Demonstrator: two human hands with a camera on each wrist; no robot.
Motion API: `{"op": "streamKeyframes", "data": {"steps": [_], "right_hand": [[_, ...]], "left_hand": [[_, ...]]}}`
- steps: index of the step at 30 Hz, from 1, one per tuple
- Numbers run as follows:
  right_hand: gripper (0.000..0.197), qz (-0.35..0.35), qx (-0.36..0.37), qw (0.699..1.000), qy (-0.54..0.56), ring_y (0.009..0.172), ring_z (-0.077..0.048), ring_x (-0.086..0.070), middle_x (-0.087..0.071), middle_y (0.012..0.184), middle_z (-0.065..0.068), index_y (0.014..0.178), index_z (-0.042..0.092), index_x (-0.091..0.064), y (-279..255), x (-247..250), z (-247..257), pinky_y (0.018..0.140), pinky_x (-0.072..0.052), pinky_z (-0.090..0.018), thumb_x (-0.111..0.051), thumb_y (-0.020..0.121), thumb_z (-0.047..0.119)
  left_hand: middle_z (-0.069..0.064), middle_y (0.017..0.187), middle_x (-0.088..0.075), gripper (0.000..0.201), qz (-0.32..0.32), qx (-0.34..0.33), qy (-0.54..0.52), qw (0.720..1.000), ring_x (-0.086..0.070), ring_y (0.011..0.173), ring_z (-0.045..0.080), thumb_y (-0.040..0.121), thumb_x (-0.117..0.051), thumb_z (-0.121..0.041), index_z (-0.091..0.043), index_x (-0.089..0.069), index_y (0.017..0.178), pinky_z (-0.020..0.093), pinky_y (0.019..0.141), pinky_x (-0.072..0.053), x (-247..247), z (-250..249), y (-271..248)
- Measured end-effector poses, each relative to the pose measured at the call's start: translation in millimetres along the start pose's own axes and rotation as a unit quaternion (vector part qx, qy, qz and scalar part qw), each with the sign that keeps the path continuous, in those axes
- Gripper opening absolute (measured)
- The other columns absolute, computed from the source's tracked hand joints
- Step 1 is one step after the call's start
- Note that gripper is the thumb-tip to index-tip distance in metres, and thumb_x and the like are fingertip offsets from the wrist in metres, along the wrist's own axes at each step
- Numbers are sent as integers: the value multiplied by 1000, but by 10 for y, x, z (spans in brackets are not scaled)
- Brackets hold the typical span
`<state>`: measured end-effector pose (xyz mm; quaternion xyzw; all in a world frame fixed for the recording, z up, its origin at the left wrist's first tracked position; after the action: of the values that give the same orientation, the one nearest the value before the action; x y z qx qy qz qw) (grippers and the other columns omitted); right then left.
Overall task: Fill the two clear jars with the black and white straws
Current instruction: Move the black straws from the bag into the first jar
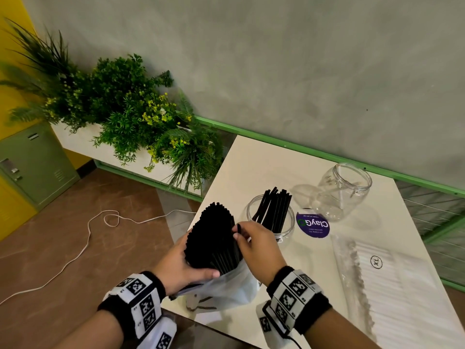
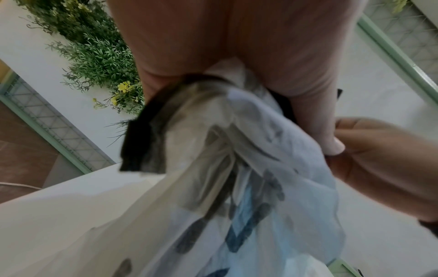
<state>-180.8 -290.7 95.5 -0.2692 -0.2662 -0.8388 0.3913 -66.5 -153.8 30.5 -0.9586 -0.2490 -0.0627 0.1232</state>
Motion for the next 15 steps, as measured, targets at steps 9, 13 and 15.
{"op": "streamKeyframes", "data": {"steps": [9, 13, 15], "right_hand": [[80, 98, -73, 985, 124, 127, -1, -36, -28, 145, 6, 150, 24, -20, -153, -142, -35, 108, -36, -28, -46, 87, 65], [118, 206, -67, 973, 76, 144, -7, -13, -7, 158, 9, 151, 26, 6, -261, -284, -125, 118, -20, -33, -67, 69, 68], [117, 205, -51, 977, 27, 141, -10, -19, -16, 156, 6, 151, 24, 5, -228, -314, -141, 117, -21, -32, -77, 71, 49]], "left_hand": [[-8, 120, -62, 91, 6, -27, -20, 999, -55, 111, -5, 45, -90, -40, -26, -48, 125, 8, 87, -43, -9, -74, -8], [-12, 121, -61, 98, 6, -19, -1, 1000, -54, 113, -4, 41, -88, -56, -30, -47, 127, 14, 94, -43, 29, -30, -4], [-12, 121, -60, 99, 6, -11, -6, 1000, -54, 111, -7, 39, -87, -60, -31, -47, 125, 7, 88, -43, 39, -14, -9]]}}
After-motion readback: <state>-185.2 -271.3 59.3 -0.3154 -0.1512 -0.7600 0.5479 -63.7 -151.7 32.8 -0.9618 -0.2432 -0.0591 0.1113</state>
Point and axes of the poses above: each hand's wrist, its own y-axis towards the middle knuckle, its own x-axis out of the back of the hand, z = x × y, the point moved 7 cm from there along y, towards the middle knuckle
